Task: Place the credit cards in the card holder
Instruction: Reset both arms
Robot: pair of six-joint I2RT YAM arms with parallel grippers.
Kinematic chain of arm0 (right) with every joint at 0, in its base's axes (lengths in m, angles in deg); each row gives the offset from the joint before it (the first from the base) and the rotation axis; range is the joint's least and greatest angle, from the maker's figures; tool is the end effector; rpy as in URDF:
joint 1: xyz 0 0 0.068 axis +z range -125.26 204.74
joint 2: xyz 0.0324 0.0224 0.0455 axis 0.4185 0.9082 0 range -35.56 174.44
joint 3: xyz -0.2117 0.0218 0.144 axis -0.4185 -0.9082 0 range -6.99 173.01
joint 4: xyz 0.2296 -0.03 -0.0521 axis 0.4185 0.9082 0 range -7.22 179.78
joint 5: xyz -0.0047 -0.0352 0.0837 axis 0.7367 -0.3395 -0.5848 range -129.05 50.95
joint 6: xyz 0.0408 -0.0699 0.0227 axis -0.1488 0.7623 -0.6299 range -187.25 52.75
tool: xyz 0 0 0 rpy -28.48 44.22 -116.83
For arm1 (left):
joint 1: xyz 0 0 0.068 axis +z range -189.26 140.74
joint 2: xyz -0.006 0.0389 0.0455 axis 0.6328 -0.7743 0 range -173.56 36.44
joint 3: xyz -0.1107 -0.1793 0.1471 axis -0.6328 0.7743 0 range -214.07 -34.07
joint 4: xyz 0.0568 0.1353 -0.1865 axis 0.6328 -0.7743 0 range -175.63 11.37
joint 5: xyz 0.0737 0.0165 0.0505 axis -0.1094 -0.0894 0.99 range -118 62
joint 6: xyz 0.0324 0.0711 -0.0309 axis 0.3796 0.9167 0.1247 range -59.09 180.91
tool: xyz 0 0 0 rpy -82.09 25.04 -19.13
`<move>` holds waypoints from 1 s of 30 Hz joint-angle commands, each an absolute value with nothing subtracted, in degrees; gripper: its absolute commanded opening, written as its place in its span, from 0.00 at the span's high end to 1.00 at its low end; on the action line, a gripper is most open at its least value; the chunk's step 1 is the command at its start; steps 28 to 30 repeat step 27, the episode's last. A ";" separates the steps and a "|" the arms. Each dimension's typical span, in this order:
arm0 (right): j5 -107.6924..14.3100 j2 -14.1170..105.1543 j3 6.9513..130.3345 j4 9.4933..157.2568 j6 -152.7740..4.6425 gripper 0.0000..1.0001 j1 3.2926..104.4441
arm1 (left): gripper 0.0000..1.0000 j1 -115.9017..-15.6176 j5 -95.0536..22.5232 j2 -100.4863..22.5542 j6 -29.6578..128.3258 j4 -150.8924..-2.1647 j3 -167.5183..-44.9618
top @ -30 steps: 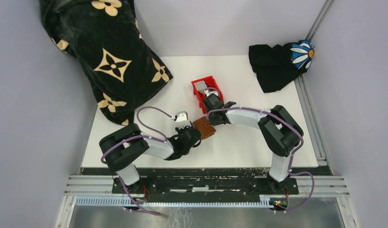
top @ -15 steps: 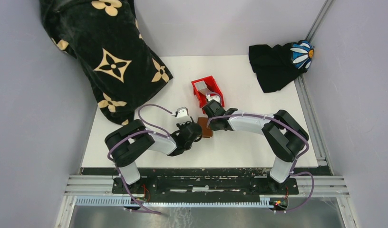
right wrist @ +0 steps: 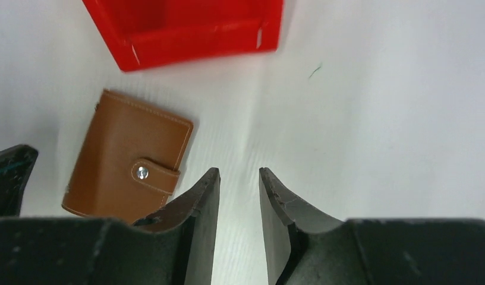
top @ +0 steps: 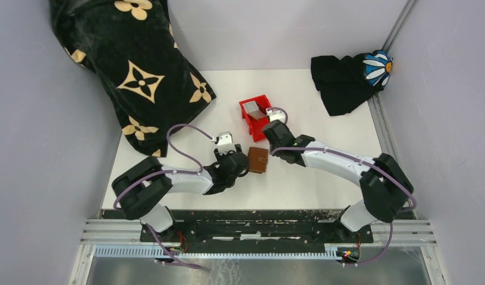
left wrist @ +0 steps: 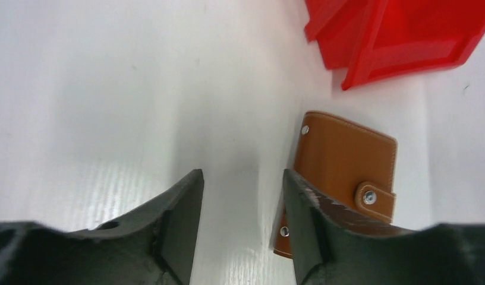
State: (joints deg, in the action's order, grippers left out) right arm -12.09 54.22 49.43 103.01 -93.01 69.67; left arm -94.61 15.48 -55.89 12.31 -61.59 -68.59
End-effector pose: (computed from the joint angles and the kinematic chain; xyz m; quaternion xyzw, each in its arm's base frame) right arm 0.2487 0.2009 0.1783 -0.0820 0.9230 -0.0049 0.3759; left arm 0.2089 -0.2130 0.1242 -0.1044 0.8521 -0.0973 0.5036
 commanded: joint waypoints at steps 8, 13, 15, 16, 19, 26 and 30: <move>-0.74 30.33 36.06 86.11 -84.55 0.37 69.05 | 0.15 -94.73 23.12 -29.26 33.32 -67.53 -69.03; 2.39 29.58 38.85 95.62 -88.26 0.23 69.04 | 0.00 -94.26 21.03 -22.37 43.00 -58.45 -61.89; 3.68 29.95 40.20 99.73 -90.68 0.21 69.11 | 0.01 -94.21 20.43 -19.87 44.74 -54.24 -58.05; 4.12 29.88 40.36 101.41 -91.71 0.20 69.12 | 0.01 -94.22 20.72 -18.84 44.43 -53.16 -56.39; 5.71 28.26 38.12 102.91 -93.37 0.20 69.19 | 0.00 -94.25 20.78 -15.79 42.69 -52.43 -53.39; 7.21 18.83 30.37 100.52 -93.25 0.21 69.17 | 0.01 -94.24 22.75 -14.37 43.48 -50.90 -50.30; 7.13 17.56 29.96 100.27 -93.37 0.20 69.13 | 0.01 -94.22 23.20 -14.53 43.46 -51.17 -50.35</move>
